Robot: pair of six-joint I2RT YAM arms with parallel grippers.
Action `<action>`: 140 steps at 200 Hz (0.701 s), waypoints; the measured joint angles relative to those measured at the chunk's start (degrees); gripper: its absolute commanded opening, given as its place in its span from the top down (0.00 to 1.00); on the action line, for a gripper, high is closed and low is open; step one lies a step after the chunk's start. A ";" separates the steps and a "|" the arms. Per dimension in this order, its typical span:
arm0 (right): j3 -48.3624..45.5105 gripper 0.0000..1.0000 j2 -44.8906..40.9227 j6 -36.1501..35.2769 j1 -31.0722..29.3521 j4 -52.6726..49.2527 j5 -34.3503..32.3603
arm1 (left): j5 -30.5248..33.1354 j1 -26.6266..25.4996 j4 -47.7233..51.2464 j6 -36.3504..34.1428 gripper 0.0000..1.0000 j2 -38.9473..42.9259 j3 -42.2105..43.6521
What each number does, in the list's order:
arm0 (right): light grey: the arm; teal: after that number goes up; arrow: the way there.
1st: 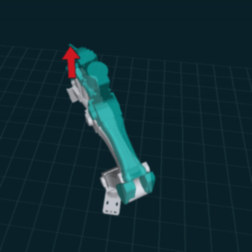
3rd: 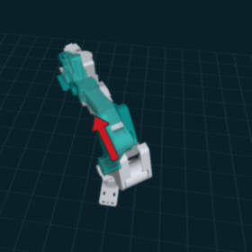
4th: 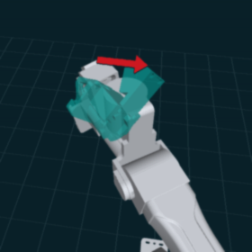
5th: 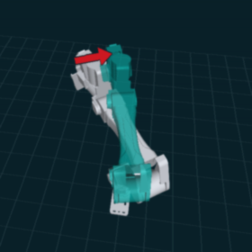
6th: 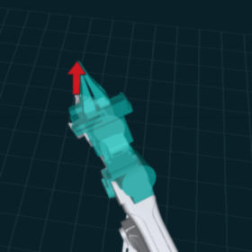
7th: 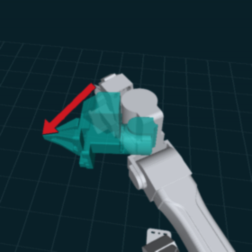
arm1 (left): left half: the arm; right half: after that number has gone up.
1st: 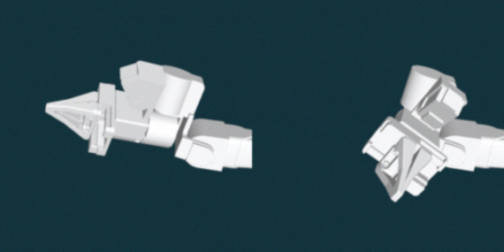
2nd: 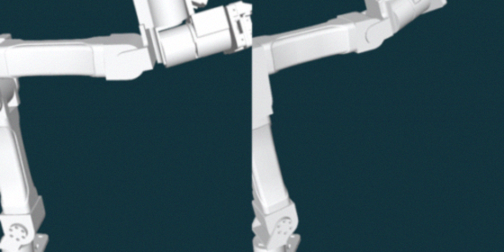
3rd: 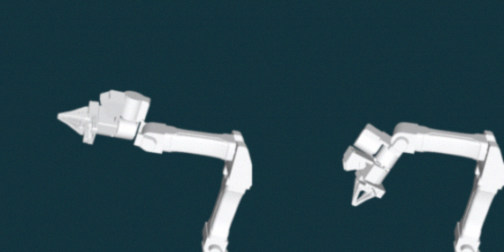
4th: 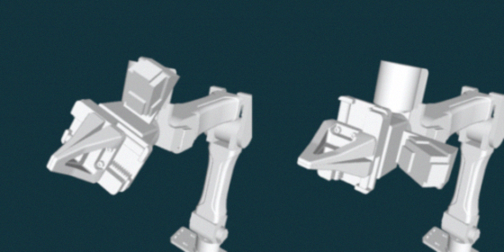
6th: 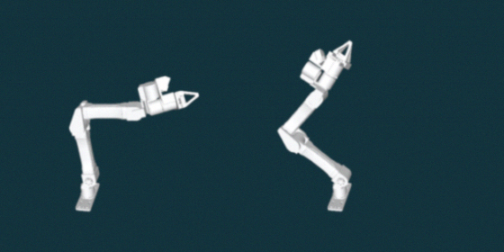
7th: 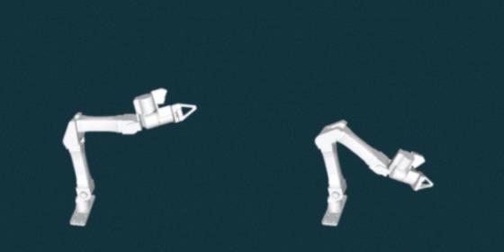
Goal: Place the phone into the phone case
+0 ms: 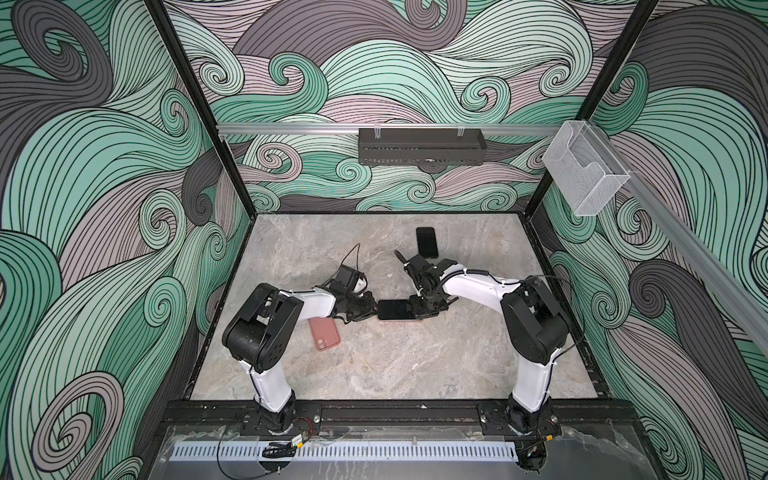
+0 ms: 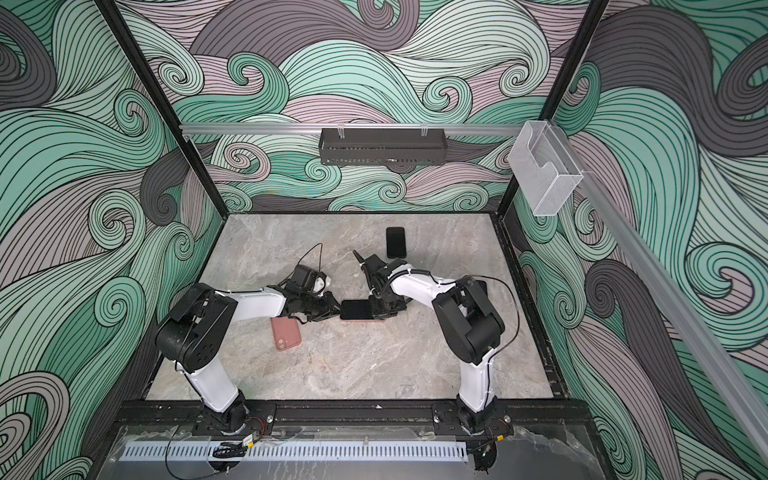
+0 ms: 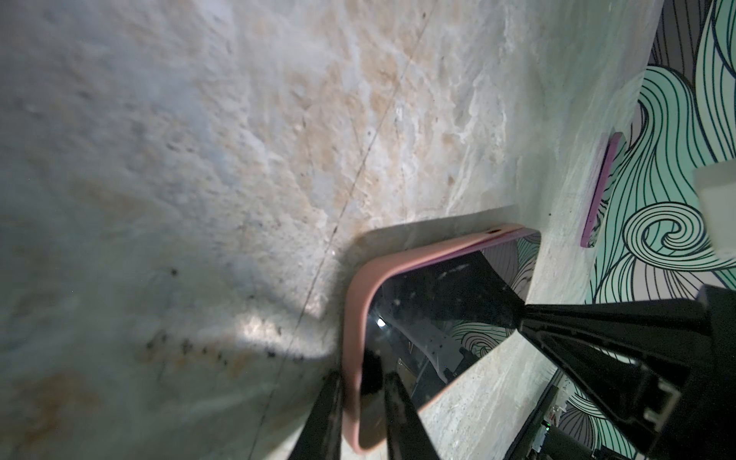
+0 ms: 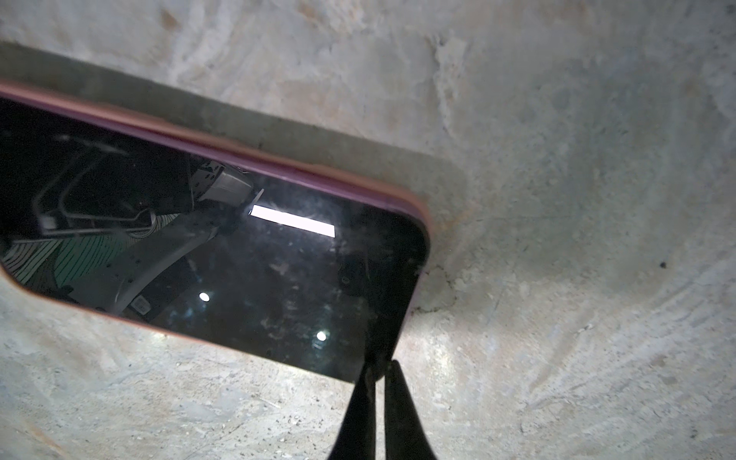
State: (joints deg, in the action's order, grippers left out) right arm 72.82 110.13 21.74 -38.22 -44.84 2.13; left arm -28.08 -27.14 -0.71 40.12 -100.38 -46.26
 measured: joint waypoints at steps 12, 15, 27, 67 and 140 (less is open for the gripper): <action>-0.11 0.92 0.02 0.13 -0.11 0.26 -0.31 | 0.00 0.00 0.00 0.02 0.78 0.00 0.00; -0.52 0.92 0.22 0.11 -0.17 0.92 -0.52 | 0.02 -0.02 0.02 0.02 0.78 0.02 0.00; -0.39 0.92 0.79 0.35 -0.28 1.18 -0.98 | 0.02 -0.04 0.09 0.02 0.78 0.07 0.00; -0.48 0.92 0.79 0.87 -0.72 1.33 -1.95 | 0.09 -0.07 0.22 0.02 0.78 0.11 0.00; -2.25 0.87 -1.97 -0.81 -0.70 3.74 -1.16 | 0.92 -0.39 0.79 0.00 0.78 0.44 0.00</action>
State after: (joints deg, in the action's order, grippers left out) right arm 70.57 108.16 20.93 -38.92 -41.10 0.97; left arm -27.16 -27.53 0.08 40.12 -99.94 -46.26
